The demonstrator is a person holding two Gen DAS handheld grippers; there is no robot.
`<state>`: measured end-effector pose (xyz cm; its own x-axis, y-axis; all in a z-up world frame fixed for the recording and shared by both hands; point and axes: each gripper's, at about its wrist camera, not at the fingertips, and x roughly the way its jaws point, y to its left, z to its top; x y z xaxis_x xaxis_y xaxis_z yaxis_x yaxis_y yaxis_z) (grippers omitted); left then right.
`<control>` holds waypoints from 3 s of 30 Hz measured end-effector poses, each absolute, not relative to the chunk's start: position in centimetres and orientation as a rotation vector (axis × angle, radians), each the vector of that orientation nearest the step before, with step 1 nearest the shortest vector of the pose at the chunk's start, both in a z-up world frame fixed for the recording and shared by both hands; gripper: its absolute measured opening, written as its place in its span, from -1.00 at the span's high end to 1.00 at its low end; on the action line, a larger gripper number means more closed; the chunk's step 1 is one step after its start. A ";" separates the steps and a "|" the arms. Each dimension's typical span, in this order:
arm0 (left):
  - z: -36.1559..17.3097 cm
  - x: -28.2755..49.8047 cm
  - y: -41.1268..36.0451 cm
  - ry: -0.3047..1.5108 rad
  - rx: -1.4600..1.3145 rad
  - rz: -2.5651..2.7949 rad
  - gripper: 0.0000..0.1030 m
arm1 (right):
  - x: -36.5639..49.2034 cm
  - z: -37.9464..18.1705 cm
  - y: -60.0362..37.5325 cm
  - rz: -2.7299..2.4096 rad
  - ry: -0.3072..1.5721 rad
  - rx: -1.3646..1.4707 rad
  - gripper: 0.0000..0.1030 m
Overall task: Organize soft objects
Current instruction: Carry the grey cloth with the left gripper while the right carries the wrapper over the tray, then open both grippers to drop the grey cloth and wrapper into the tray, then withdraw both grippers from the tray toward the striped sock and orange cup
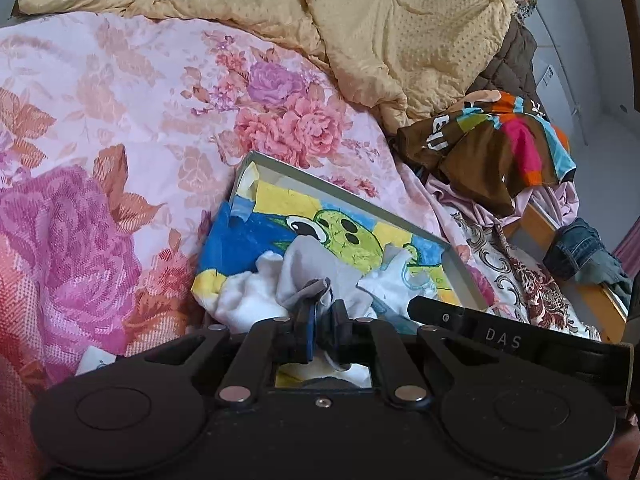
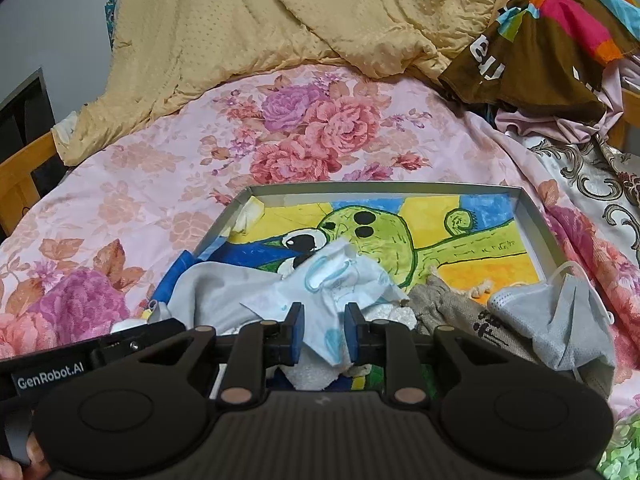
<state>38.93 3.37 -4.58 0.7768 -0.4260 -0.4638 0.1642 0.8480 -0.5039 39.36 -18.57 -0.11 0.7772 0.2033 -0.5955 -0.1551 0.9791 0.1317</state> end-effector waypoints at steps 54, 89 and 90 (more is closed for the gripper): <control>8.4 20.9 2.4 0.318 -0.200 -0.105 -0.98 | 23.1 10.9 -24.6 0.157 0.241 -0.004 -0.99; 5.1 10.6 6.5 0.604 -0.201 0.054 -0.98 | 12.1 6.1 -22.3 0.303 0.471 0.002 -0.99; 5.1 10.7 6.4 0.614 -0.197 0.051 -0.98 | 12.1 6.0 -22.2 0.305 0.473 0.002 -0.99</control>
<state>10.71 6.42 5.07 0.8166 -0.0109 -0.5771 -0.1058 0.9801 -0.1682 12.14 -22.20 6.03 0.8459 0.2894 -0.4480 -0.2883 0.9548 0.0723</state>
